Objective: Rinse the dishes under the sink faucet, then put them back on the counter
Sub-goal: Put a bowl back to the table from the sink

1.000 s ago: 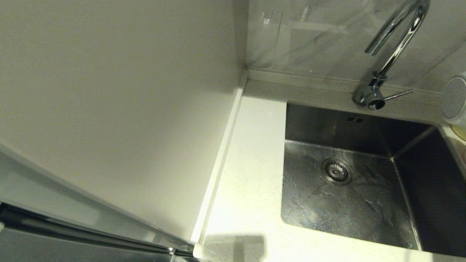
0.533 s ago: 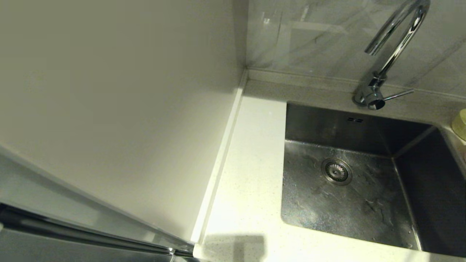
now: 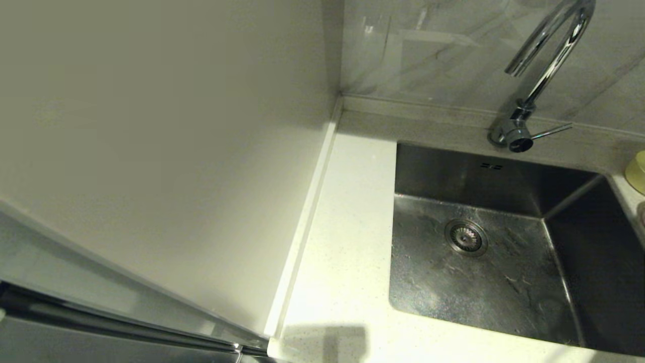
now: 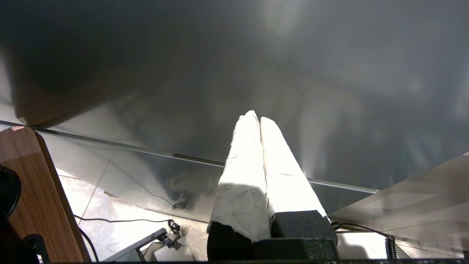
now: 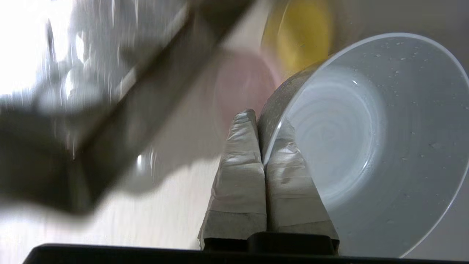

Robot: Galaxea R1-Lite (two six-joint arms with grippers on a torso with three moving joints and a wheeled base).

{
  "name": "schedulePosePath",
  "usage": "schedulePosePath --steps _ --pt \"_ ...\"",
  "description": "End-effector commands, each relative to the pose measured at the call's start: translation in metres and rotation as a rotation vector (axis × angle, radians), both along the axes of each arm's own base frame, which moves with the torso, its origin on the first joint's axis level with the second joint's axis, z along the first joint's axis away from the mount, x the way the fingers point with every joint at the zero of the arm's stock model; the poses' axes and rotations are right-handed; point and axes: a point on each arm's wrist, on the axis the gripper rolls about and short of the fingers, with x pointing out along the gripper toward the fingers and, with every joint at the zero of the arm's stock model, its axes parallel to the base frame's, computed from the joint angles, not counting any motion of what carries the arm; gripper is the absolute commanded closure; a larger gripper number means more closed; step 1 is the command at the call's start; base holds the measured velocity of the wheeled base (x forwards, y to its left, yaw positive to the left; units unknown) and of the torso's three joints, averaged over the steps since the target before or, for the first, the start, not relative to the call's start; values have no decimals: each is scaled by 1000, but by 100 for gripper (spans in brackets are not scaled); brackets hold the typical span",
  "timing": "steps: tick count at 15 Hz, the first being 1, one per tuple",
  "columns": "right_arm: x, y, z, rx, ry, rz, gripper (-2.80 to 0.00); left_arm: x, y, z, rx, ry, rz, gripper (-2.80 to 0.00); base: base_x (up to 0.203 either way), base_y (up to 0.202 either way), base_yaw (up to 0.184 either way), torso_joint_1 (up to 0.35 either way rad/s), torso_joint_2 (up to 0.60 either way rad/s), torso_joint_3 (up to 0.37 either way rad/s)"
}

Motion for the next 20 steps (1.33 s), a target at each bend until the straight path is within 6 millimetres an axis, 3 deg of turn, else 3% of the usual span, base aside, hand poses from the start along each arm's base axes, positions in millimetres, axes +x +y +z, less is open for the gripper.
schedulePosePath --steps 1,4,10,14,16,20 --pt "-24 -8 -32 51 138 -58 0 0 0 -1 0 2 0 0 0 0 0 0 0 0" --pt "-28 -15 -69 140 277 -68 0 0 0 -1 0 2 0 0 0 0 0 0 0 0" --pt "-20 -32 -107 170 391 35 0 0 0 -1 0 2 0 0 0 0 0 0 0 0" --pt "-8 -58 -140 107 401 6 0 0 0 -1 0 2 0 0 0 0 0 0 0 0" --pt "2 -66 -149 109 403 18 0 0 0 -1 0 2 0 0 0 0 0 0 0 0" --pt "28 -75 -149 121 338 -10 0 0 0 -1 0 2 0 0 0 0 0 0 0 0"
